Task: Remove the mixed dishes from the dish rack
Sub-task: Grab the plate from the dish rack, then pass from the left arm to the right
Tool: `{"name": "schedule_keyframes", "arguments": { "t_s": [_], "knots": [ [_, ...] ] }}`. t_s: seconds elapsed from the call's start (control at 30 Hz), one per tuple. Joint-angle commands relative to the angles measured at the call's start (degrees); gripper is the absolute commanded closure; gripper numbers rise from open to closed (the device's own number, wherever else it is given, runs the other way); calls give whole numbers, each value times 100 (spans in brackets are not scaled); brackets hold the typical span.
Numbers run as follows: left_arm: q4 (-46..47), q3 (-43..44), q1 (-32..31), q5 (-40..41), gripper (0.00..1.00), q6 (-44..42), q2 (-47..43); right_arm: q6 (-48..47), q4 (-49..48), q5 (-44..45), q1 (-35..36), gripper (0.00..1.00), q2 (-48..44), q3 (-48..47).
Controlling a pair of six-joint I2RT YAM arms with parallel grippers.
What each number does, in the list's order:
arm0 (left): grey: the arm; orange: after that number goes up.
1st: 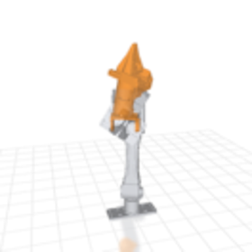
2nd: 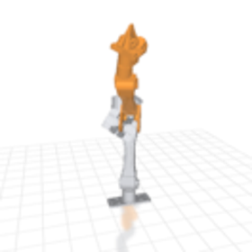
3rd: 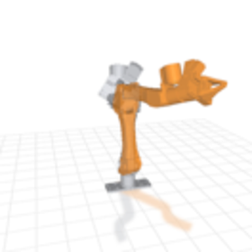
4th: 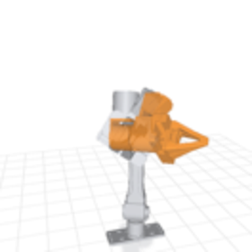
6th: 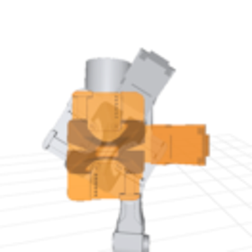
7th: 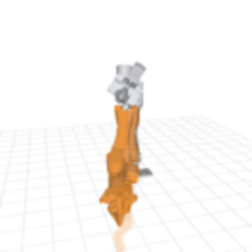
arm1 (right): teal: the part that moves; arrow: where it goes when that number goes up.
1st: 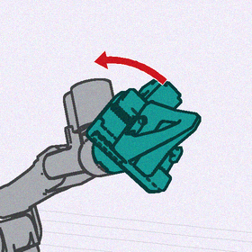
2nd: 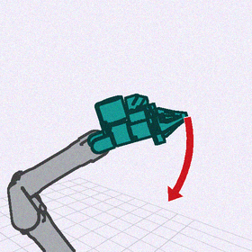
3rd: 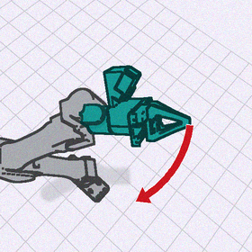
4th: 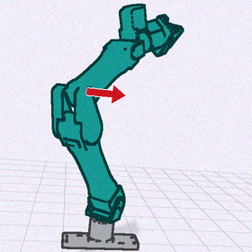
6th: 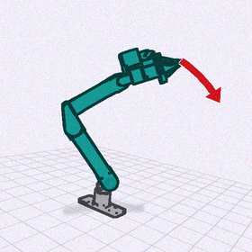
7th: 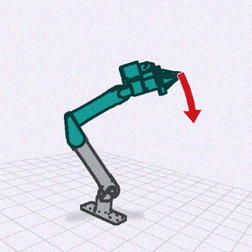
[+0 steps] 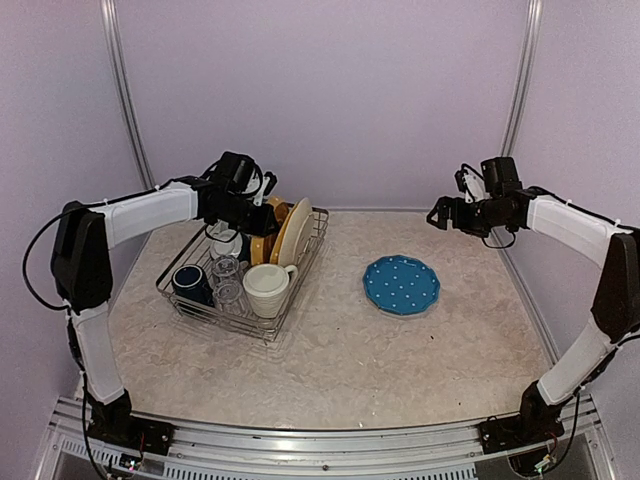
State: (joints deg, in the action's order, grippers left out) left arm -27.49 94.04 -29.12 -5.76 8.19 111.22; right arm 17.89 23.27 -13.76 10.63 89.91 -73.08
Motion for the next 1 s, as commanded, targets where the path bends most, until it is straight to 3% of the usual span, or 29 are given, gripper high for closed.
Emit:
{"name": "schedule_keyframes", "arguments": {
  "t_s": [0.0, 0.33, 0.57, 0.73, 0.97],
  "knots": [
    [-354, 468, -51, 122, 100, 134, -728, 157, -136, -176, -35, 0, -202, 116],
    [-556, 768, -94, 250, 100, 33, -1495, 449, -239, -394, 72, 0, -41, 23],
    [-571, 1047, -607, 868, 100, -679, -1849, 1229, -443, -625, 201, 0, 93, -54],
    [363, 415, -1242, 1482, 100, -1638, -2133, 2330, -1193, -1490, 297, 0, 168, -58],
    [1961, -449, -2112, 1899, 100, -3212, -2173, 3192, -1656, -2095, 734, 0, 351, -630]
  ]
}}
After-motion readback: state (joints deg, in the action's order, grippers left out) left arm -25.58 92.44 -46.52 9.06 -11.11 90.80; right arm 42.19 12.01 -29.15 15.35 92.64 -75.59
